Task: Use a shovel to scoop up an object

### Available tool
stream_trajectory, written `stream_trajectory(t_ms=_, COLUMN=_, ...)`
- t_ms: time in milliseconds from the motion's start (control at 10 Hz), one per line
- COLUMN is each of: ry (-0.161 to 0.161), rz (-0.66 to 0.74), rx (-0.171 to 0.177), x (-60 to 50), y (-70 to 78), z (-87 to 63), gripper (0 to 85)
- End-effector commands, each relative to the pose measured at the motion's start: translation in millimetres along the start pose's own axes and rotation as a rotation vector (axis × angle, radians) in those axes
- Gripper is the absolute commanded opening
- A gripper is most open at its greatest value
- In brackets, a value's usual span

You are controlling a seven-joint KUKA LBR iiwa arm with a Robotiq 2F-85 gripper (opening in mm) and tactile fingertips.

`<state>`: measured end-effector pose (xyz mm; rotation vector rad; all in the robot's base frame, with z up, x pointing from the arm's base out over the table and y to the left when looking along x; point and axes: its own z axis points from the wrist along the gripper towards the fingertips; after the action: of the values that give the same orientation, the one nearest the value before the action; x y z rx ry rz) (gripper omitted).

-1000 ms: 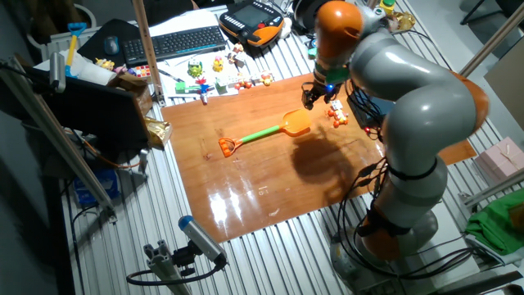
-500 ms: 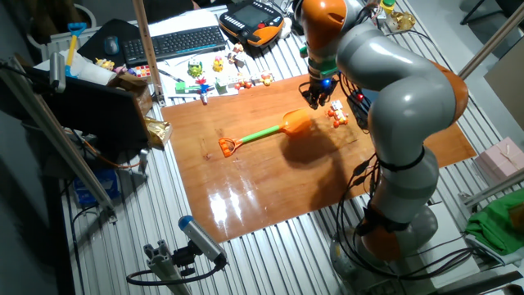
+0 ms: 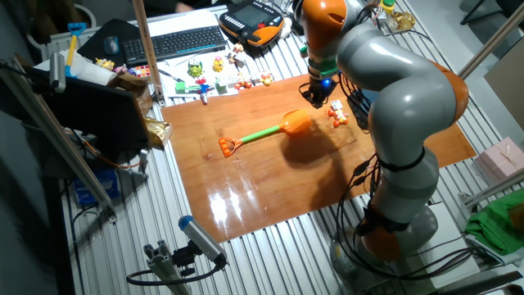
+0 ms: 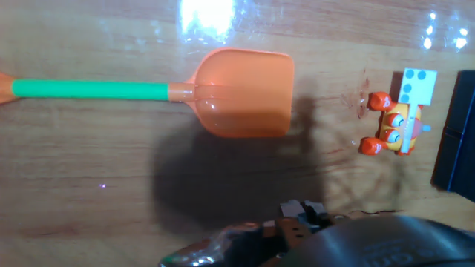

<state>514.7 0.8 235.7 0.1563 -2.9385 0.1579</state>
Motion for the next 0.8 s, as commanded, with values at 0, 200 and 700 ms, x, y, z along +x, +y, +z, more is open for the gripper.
stream_trajectory(t_ms=0, ry=-0.002, rz=0.01, rx=0.002, x=0.1, y=0.0, z=0.0, gripper=0.7)
stream_trajectory(t_ms=200, ry=-0.003, rz=0.046, rx=0.003, x=0.1, y=0.0, z=0.0, gripper=0.7)
stream_trajectory(t_ms=700, ry=-0.031, rz=0.39, rx=-0.073, x=0.1, y=0.0, z=0.0, gripper=0.7)
